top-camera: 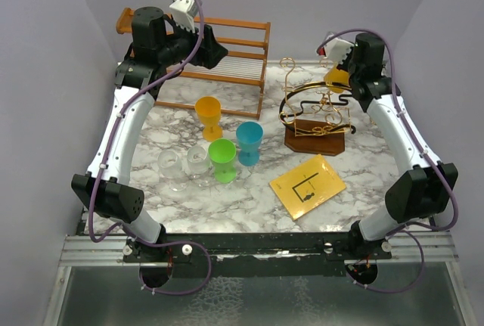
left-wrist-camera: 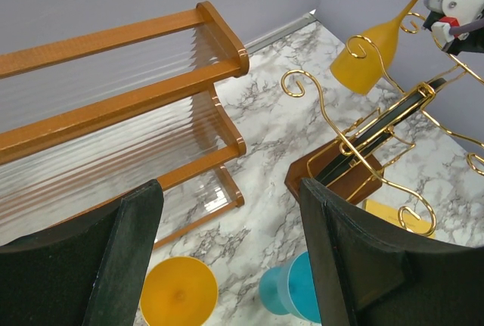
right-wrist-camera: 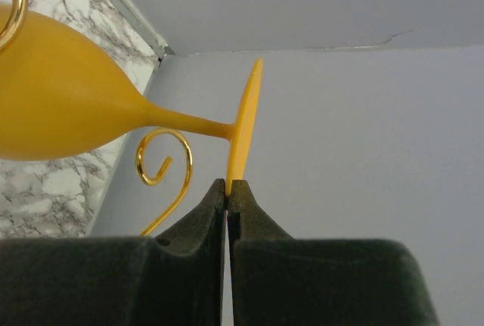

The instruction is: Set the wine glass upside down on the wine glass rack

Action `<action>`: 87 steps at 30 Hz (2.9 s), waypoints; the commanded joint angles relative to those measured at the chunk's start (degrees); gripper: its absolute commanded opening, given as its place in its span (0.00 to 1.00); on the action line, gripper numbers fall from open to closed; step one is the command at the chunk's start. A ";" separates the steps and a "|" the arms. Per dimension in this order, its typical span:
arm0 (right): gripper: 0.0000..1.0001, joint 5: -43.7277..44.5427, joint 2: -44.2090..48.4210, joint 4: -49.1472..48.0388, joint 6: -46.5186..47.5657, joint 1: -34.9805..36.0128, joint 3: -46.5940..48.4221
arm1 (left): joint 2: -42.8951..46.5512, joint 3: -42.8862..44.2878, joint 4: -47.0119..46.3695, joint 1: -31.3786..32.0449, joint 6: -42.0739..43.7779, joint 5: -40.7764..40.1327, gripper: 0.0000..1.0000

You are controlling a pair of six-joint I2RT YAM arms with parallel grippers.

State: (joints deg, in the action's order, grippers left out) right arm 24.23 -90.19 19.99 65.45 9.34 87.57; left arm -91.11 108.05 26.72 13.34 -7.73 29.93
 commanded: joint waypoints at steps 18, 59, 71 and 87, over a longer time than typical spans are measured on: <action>0.01 3.73 6.38 5.96 0.94 0.76 -3.96 | 2.56 -0.63 -1.05 -0.16 0.81 -0.53 0.75; 0.01 14.39 -7.14 -1.40 5.51 0.76 4.88 | 3.74 -1.26 -1.02 -0.16 1.23 -0.49 0.75; 0.03 10.92 -7.31 5.28 1.35 1.38 5.49 | 3.66 -1.67 -1.01 -0.16 1.30 -0.20 0.75; 0.04 9.90 -5.90 7.32 0.53 2.25 4.55 | 3.84 -2.13 -0.97 -0.16 1.57 -0.10 0.75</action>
State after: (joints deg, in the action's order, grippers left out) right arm 35.44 -97.60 25.85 66.83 10.96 91.90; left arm -89.23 106.37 26.68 13.34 -6.85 29.95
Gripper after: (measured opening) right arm 0.036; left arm 0.751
